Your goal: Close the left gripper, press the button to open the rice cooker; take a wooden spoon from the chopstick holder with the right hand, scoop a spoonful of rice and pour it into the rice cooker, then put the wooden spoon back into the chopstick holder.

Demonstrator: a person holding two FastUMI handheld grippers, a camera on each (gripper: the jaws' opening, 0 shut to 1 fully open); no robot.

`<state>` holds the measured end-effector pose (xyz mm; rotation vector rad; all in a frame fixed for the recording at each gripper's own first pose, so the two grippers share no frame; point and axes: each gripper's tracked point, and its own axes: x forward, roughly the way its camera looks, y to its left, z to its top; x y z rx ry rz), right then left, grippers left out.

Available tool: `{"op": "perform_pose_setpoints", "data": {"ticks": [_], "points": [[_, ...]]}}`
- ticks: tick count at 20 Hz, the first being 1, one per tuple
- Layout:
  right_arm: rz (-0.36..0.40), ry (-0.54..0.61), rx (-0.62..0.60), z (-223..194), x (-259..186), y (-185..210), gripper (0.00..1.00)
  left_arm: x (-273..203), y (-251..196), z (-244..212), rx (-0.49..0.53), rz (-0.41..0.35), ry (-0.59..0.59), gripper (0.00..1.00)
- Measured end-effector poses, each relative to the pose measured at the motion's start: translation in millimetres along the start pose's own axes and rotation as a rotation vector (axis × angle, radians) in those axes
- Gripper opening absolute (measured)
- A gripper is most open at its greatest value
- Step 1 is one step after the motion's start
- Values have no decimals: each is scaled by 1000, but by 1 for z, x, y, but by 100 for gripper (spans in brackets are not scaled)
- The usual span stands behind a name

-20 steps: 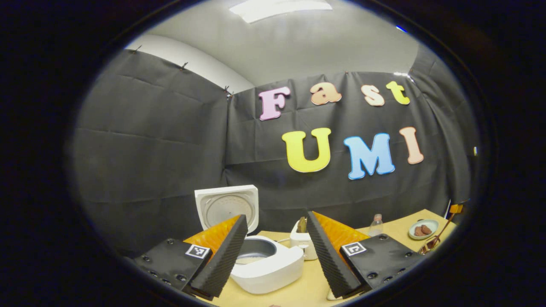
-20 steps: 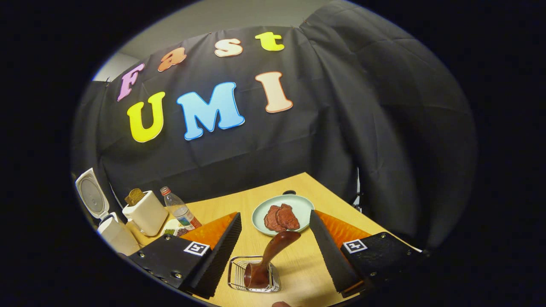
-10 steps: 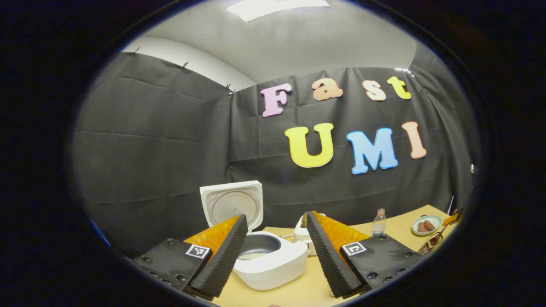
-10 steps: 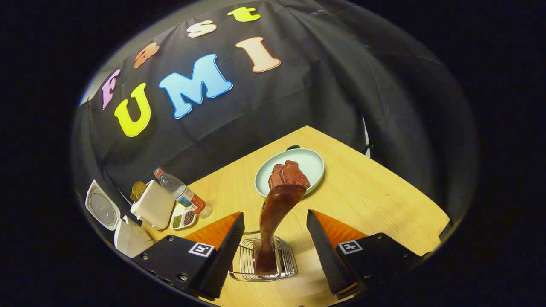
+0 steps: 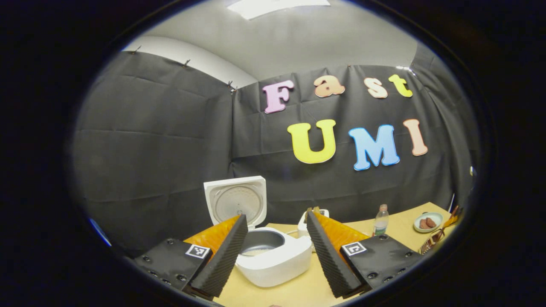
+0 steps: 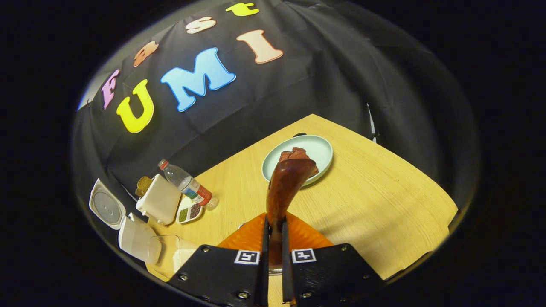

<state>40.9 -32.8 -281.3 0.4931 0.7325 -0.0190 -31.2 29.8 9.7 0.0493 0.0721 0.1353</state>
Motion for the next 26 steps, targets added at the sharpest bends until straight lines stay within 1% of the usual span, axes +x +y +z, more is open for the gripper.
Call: {"op": "perform_pose_setpoints", "data": {"ticks": [3,7,13,17,18,19,20,26], "points": [[-21,-41,-66,10,-16,4,13,2,6,1,-13,-8,-5,96],[-29,-107,-90,31,-42,17,13,9,11,-2,-31,-32,-11,96],[7,-195,-86,58,-77,59,13,15,26,-14,-56,-66,-1,96],[48,-220,-101,60,-89,96,13,18,43,-20,-63,-79,2,96],[63,-220,-104,57,-91,107,13,20,49,-22,-64,-81,3,92],[78,-221,-106,56,-92,118,13,22,53,-23,-64,-83,3,96],[93,-220,-109,54,-92,129,13,22,57,-25,-64,-84,3,92],[164,-200,-141,27,-83,188,13,25,90,-36,-64,-76,10,92]]}}
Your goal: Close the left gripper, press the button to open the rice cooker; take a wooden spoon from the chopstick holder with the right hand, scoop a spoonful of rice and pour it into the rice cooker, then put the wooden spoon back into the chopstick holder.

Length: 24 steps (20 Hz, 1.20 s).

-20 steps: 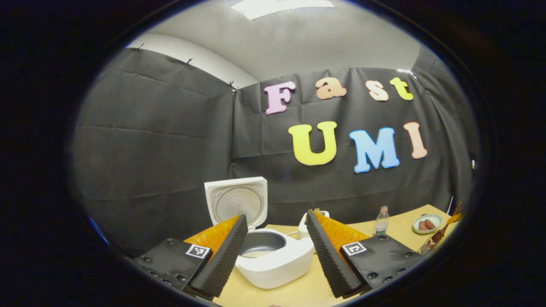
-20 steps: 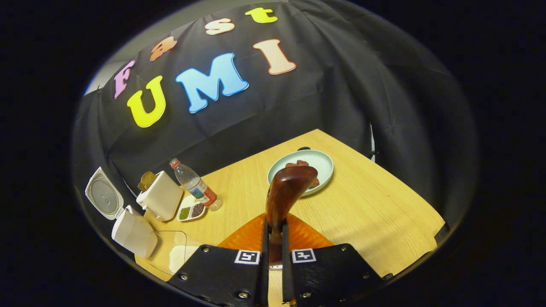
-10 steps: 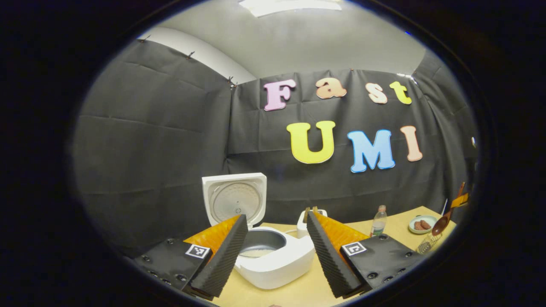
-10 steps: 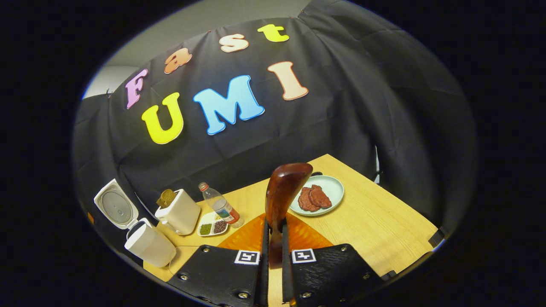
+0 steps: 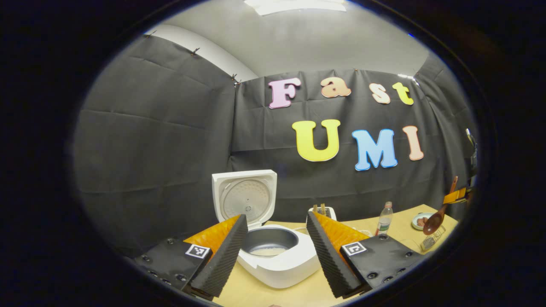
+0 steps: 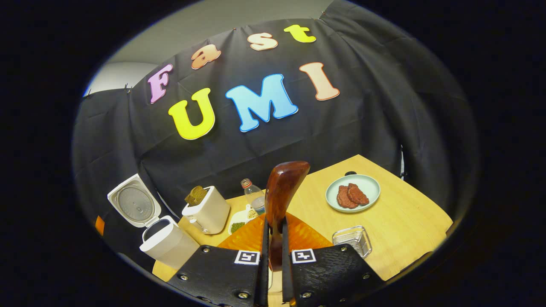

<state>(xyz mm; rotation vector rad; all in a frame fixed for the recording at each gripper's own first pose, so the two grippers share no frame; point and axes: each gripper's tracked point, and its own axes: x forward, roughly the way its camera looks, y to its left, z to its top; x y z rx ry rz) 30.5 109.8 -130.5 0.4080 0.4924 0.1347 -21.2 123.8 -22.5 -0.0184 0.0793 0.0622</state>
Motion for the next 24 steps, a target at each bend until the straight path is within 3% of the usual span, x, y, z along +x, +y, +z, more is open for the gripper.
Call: {"op": "perform_pose_setpoints", "data": {"ticks": [3,4,6,9,14,15,17,18,19,24], "points": [[22,21,-3,-18,9,23,13,-2,19,-3,4,10,7,92],[24,28,-7,-25,12,29,13,-2,26,-5,6,15,11,96],[23,46,-19,-41,20,39,13,-1,39,-9,10,22,19,92],[18,78,-42,-68,32,52,13,-1,61,-14,17,36,32,96],[-5,108,-76,-106,55,68,13,2,85,-22,7,44,57,92],[-9,112,-82,-113,60,70,13,3,89,-24,9,46,62,97],[-15,116,-99,-125,68,76,13,4,100,-24,20,59,65,92],[-15,119,-111,-130,72,79,13,4,104,-25,27,66,67,100],[-16,117,-124,-134,76,82,13,4,109,-26,34,72,68,92],[-6,131,-192,-155,90,96,13,4,118,-30,30,78,80,97]]}}
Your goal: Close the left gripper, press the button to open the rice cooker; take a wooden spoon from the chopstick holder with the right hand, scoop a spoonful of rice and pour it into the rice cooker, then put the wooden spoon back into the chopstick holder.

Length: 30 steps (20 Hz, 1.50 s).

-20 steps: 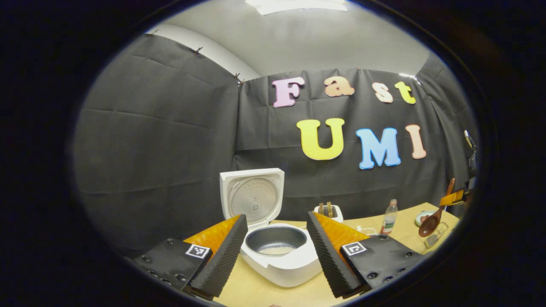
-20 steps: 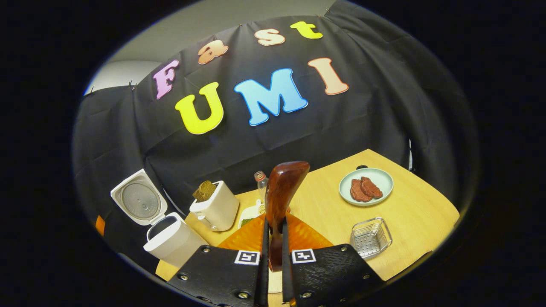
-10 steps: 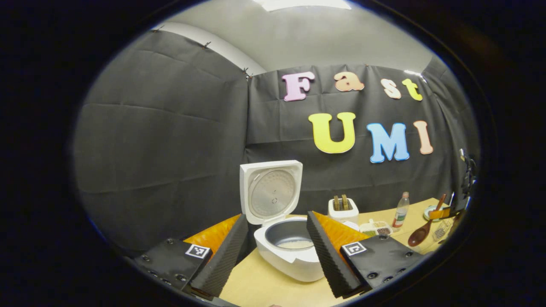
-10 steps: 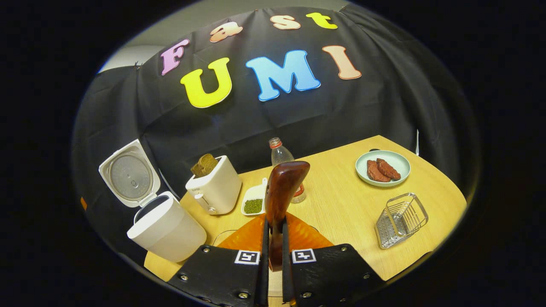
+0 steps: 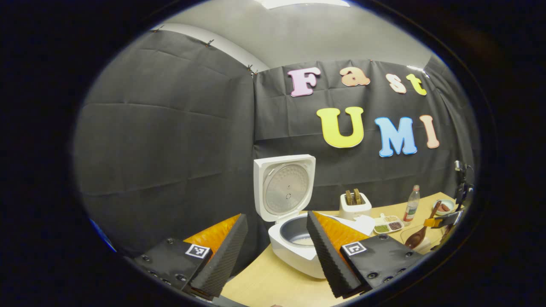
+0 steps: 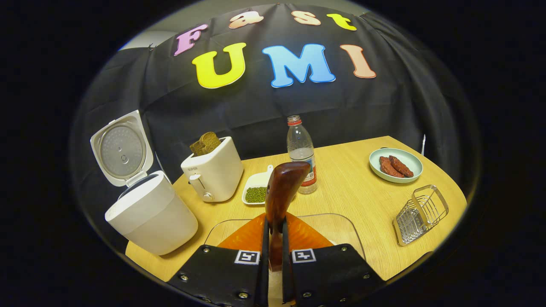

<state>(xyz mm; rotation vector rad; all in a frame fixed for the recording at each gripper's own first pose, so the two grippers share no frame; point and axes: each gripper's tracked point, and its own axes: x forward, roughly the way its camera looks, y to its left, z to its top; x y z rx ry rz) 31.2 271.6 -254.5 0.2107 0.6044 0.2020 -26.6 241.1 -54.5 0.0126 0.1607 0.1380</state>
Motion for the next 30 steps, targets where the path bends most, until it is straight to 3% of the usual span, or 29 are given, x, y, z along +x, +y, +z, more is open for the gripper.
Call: {"op": "perform_pose_setpoints", "data": {"ticks": [8,15,18,20,21,25,29,30], "points": [[79,41,-3,-22,-10,34,13,0,-5,-2,9,-17,9,98],[191,142,75,-36,-27,56,13,-4,-9,-2,-18,-26,11,97],[202,183,185,-37,-28,48,13,-5,-15,-1,-26,-34,7,100],[203,208,284,-40,-25,35,13,-5,-18,1,-21,-39,1,92],[201,223,341,-40,-23,28,13,-5,-19,3,-17,-40,-2,96],[198,245,548,-38,-23,5,13,-7,-26,8,-14,-42,-9,96],[184,218,602,-23,-22,-11,13,-6,-34,7,-13,-47,-1,97],[187,210,613,-19,-24,-13,13,-7,-37,6,-16,-49,-2,92]]}}
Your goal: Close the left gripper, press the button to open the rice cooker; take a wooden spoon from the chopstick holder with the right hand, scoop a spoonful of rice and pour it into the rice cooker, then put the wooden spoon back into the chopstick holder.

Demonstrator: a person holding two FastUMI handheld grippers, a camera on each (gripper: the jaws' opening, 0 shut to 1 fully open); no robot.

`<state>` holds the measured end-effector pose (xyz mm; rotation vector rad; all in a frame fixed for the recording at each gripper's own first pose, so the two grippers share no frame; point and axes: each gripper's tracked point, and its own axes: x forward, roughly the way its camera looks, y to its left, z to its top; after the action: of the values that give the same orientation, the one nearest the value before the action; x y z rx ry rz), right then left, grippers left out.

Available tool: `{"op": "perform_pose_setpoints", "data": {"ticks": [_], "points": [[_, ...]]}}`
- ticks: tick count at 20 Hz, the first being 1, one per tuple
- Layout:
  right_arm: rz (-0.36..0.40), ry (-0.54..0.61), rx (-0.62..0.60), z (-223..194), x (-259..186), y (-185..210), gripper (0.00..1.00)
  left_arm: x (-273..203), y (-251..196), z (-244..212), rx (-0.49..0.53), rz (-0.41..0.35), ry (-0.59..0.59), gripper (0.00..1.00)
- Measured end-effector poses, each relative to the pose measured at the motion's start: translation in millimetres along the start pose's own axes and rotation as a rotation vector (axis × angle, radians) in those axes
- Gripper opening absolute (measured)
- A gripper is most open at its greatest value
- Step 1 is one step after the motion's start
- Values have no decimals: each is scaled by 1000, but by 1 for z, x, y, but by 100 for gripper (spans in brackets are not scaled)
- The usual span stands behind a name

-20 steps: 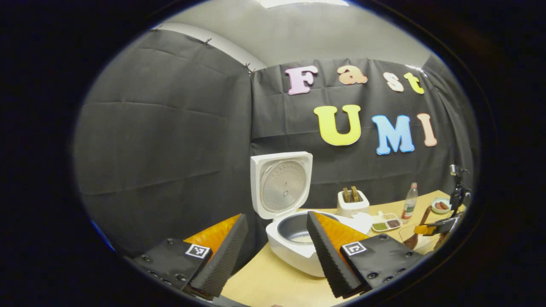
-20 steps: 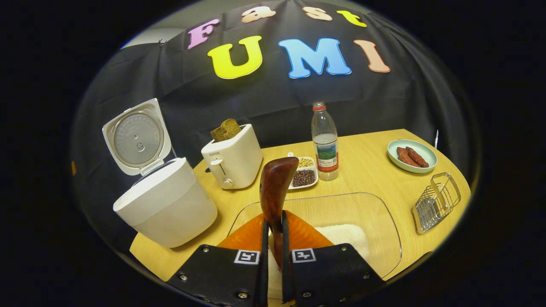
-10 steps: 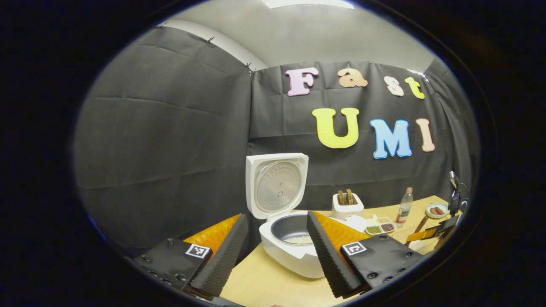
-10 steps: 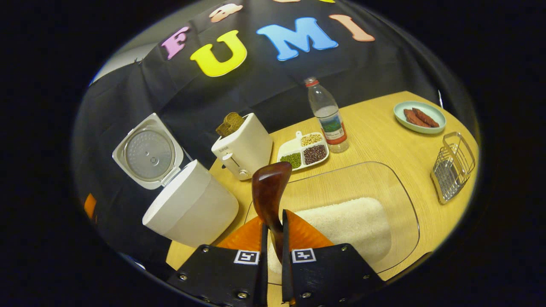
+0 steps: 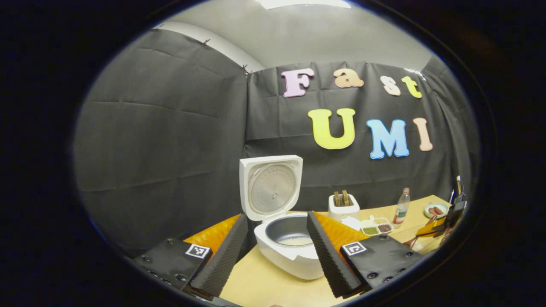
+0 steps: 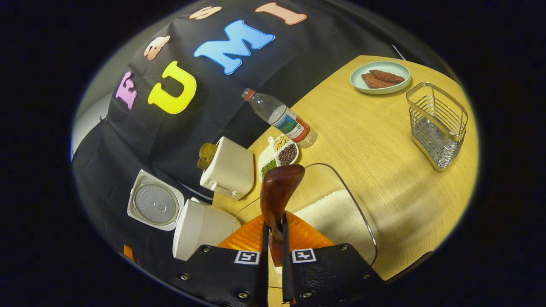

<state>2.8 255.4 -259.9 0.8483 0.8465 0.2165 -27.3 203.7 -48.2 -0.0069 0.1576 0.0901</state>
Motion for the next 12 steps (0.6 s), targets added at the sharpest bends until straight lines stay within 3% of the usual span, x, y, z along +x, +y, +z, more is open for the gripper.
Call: {"op": "perform_pose_setpoints", "data": {"ticks": [1,2,5,7,9,11,12], "points": [[10,-6,15,6,-3,2,13,0,-3,2,-2,-3,-3,92],[19,-14,29,11,-7,4,13,-1,-4,2,-3,-5,-6,100],[42,-33,57,23,-13,12,13,-1,-7,3,-2,-11,-14,100],[70,-36,92,29,-15,21,13,0,-7,3,-7,-13,-16,92],[99,-34,128,33,-18,30,13,-1,-5,2,-15,-10,-12,96],[123,-33,160,34,-21,40,13,-1,-1,-1,-25,-7,-8,92],[135,-32,172,35,-21,45,13,-2,3,-2,-27,-2,-8,96]]}}
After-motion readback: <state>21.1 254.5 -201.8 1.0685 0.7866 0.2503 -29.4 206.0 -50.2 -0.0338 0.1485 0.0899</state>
